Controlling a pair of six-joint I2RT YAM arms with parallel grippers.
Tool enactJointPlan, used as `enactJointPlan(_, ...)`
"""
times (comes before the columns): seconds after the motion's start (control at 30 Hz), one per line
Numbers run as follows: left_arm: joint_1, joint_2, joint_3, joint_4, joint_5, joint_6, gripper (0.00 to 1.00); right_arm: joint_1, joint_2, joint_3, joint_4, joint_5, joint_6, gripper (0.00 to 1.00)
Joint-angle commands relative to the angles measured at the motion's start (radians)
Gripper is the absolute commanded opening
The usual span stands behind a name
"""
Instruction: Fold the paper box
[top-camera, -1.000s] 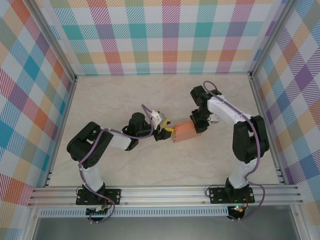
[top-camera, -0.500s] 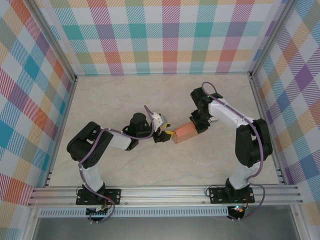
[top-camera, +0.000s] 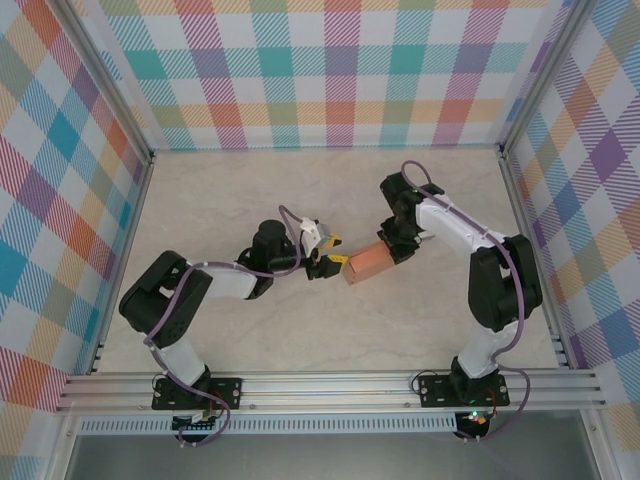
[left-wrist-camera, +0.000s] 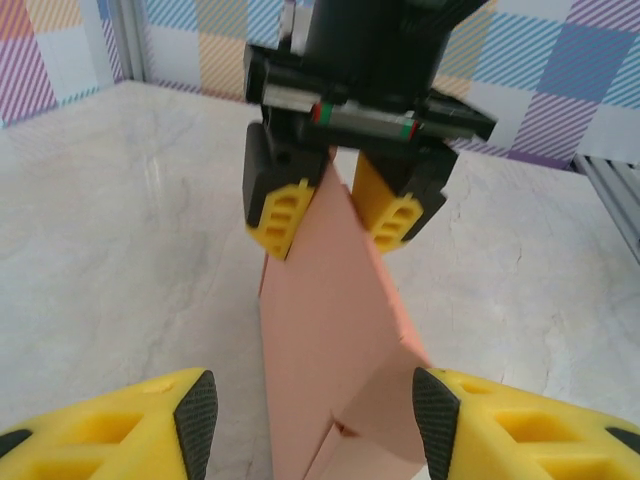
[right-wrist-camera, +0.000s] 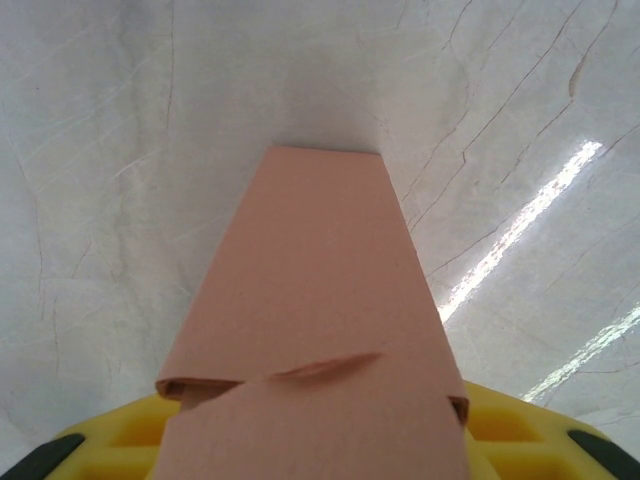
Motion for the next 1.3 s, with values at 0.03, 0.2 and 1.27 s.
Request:
enactJointPlan(0.03, 0.011, 0.006, 0.035, -0.05, 0.061, 0.019, 0.57, 0.002, 0.063, 0.001, -0.037, 0.039, 0.003, 0.37)
enactJointPlan(0.2, 0.003, 0.068, 0.081, -0.024, 0.078, -0.003, 0.57, 0.002, 0.08, 0.007, -0.047, 0.013, 0.027, 0.37)
enactJointPlan(1.27, -0.037, 0.053, 0.111, -0.289, 0.019, 0.242, 0.52, 0.005, 0.084, 0.001, -0.024, 0.022, 0.016, 0.33)
